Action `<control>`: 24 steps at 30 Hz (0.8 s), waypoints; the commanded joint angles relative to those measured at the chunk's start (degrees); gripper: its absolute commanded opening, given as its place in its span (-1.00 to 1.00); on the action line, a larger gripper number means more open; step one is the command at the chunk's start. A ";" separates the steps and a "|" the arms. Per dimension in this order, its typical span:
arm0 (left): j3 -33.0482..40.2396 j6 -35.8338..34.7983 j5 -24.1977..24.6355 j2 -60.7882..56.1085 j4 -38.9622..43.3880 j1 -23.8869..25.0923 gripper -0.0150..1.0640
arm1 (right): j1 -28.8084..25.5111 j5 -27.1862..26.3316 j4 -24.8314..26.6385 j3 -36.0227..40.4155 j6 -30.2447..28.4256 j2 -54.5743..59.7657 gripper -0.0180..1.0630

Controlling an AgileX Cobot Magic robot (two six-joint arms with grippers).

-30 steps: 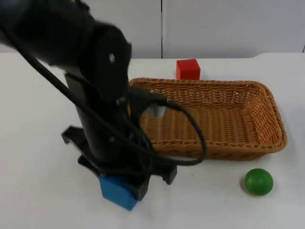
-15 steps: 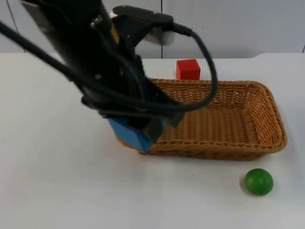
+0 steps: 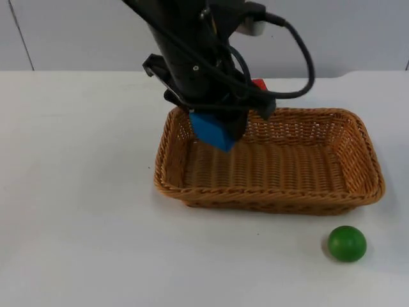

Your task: Place all geometric objects except the red cube into the basket.

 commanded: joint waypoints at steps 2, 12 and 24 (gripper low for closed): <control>-3.47 3.37 -0.27 3.66 -4.59 1.33 -0.98 | -0.46 -0.49 -0.11 -0.30 -0.47 0.01 0.98; -7.72 3.38 -1.61 11.88 -4.72 1.08 -0.64 | -0.46 -1.07 -0.11 -0.30 -0.47 0.01 0.98; -7.72 3.38 0.13 12.73 -8.99 1.08 0.62 | -0.46 -1.17 -0.11 -0.30 -0.47 0.01 0.98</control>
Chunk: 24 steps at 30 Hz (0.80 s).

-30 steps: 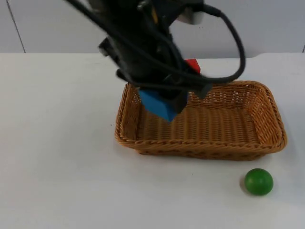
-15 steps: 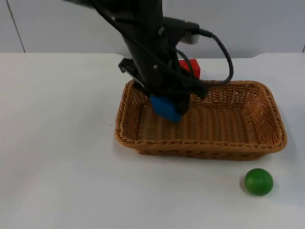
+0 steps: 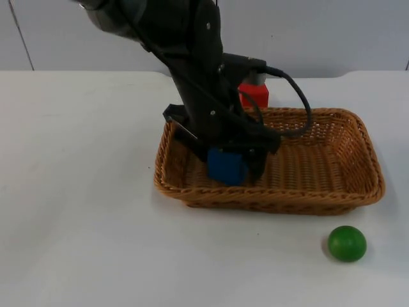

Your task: Place all geometric objects except the red cube into the basket.

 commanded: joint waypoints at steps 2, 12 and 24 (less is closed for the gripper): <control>-0.39 0.30 1.91 -1.77 -3.26 -0.26 0.66 | -0.46 -0.76 -0.11 -0.30 -0.47 0.01 0.98; -0.27 1.31 11.16 -12.75 -1.96 -0.10 0.66 | -0.46 -0.76 -0.11 -0.30 -0.47 0.01 0.98; -0.27 1.31 20.69 -25.76 6.25 -0.01 0.66 | -0.46 -0.18 -0.11 -0.30 -0.47 0.01 0.98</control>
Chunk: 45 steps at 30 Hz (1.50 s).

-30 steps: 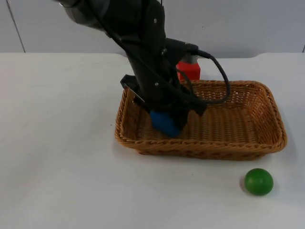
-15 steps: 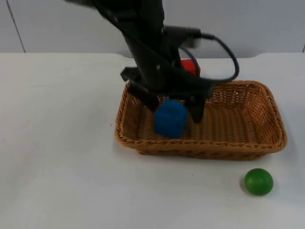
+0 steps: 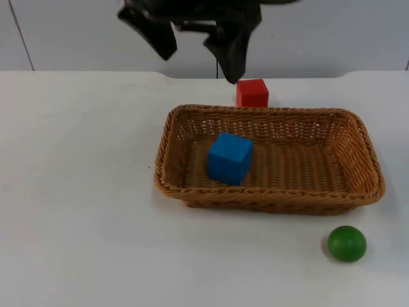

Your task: Place all geometric objects except the red cube into the basket.

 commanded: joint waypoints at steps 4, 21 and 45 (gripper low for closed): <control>-0.16 0.19 2.17 -2.94 0.44 -0.01 0.66 | -0.46 0.32 -0.11 -0.30 -0.47 0.01 0.98; 38.54 2.49 -15.74 -18.62 -8.82 16.24 0.66 | -0.46 0.41 0.16 -0.30 -0.47 0.01 0.98; 55.72 5.53 -8.46 -66.64 -11.68 36.09 0.98 | -0.35 0.99 0.28 -0.30 -0.47 0.01 0.98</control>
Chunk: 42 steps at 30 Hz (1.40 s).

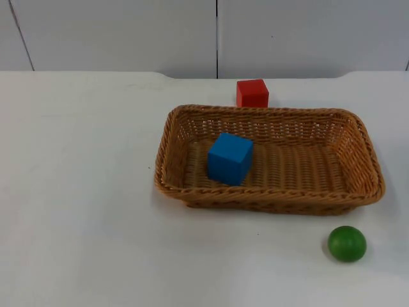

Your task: Place all geometric objects except the red cube into the basket.

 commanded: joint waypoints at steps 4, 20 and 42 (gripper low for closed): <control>0.30 -0.37 1.46 -6.10 -0.84 0.24 0.98 | -0.35 0.58 0.16 -0.30 -0.47 0.01 0.98; 0.30 -0.37 1.71 -9.15 -0.84 0.24 0.98 | 4.54 4.54 5.39 0.38 -4.18 0.01 0.98; 0.30 -0.37 1.17 -9.15 -0.84 0.24 0.98 | 41.17 -14.70 -46.30 4.82 70.28 28.60 0.98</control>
